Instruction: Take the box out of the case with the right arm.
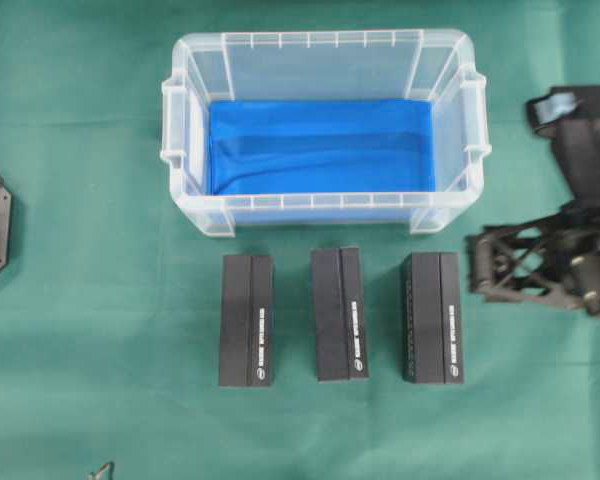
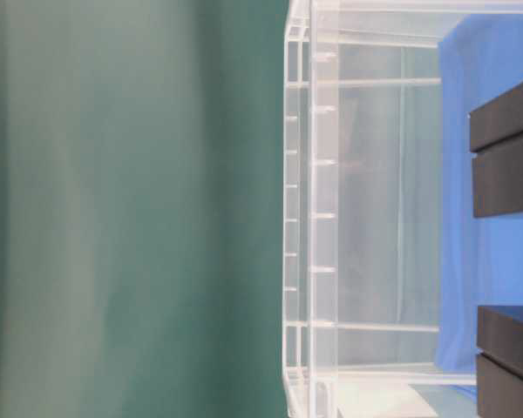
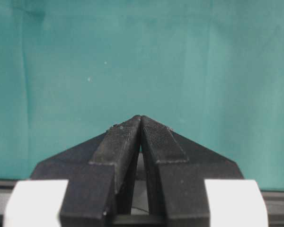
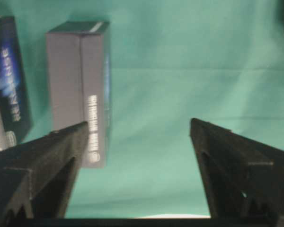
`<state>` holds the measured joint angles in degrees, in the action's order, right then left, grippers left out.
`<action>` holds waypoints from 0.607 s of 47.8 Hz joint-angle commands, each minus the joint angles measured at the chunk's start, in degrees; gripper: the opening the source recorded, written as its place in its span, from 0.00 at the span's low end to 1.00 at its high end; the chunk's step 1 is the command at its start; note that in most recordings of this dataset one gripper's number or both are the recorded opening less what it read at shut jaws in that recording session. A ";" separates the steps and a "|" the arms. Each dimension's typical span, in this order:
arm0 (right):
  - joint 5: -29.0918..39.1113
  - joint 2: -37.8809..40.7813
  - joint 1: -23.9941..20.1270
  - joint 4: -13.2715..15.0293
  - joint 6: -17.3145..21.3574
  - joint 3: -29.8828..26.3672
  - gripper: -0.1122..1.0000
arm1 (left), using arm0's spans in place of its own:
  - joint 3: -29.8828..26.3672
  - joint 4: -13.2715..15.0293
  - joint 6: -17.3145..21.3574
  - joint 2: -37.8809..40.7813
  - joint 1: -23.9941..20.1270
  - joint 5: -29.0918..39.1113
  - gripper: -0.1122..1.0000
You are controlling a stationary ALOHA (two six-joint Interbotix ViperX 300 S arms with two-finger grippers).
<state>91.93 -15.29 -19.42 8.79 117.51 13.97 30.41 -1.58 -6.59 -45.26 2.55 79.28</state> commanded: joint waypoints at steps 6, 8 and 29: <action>0.18 -7.12 -1.32 -0.09 0.79 4.57 0.86 | -1.41 -0.18 0.00 0.09 0.18 -0.26 0.12; 0.53 -8.09 -1.49 0.00 0.88 5.36 0.86 | -1.41 -0.26 0.00 0.09 0.18 -0.35 0.12; 1.67 -12.66 -2.37 -0.09 0.44 9.32 0.86 | -1.41 -0.26 0.09 0.09 0.18 -0.26 0.12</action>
<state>93.34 -27.42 -21.53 8.35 118.13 23.82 30.41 -1.67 -6.59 -45.26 2.64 79.28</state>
